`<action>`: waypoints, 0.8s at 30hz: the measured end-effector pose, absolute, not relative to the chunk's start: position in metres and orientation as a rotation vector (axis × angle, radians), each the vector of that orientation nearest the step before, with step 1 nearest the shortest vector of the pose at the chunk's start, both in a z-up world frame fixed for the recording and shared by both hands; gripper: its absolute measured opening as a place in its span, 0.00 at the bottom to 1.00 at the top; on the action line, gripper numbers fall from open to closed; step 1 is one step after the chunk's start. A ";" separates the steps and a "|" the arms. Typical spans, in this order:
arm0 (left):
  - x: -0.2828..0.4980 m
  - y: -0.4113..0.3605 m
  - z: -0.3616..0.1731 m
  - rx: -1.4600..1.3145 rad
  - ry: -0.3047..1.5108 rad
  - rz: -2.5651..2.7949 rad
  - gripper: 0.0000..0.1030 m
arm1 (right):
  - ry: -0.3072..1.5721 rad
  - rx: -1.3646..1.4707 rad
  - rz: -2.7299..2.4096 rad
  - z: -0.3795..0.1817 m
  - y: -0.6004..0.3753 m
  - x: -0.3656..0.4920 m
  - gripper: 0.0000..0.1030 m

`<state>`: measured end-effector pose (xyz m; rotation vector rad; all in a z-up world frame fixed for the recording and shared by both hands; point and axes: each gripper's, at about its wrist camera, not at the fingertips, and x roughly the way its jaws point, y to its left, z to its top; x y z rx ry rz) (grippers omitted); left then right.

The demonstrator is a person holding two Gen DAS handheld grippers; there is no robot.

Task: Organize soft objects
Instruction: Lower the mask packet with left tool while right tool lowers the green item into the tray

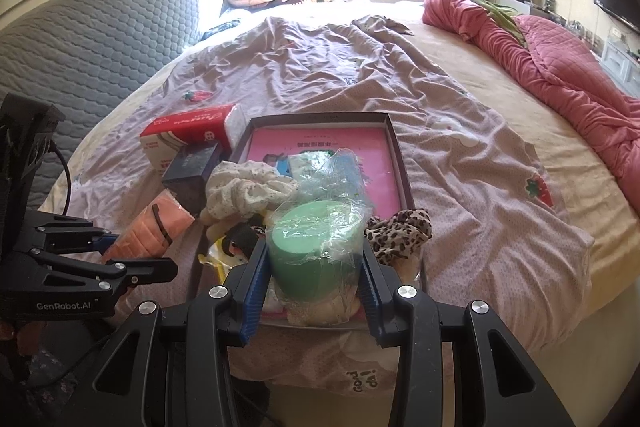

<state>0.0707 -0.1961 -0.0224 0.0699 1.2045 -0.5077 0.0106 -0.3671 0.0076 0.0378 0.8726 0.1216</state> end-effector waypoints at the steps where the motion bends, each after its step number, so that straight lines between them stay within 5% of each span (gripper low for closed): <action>1: 0.074 -0.197 -0.025 0.070 1.209 -0.507 0.36 | 0.877 0.039 0.119 0.006 -0.369 0.011 0.42; 24: 0.122 -0.219 -0.043 0.078 1.227 -0.505 0.36 | 0.919 0.063 0.102 -0.010 -0.380 0.036 0.42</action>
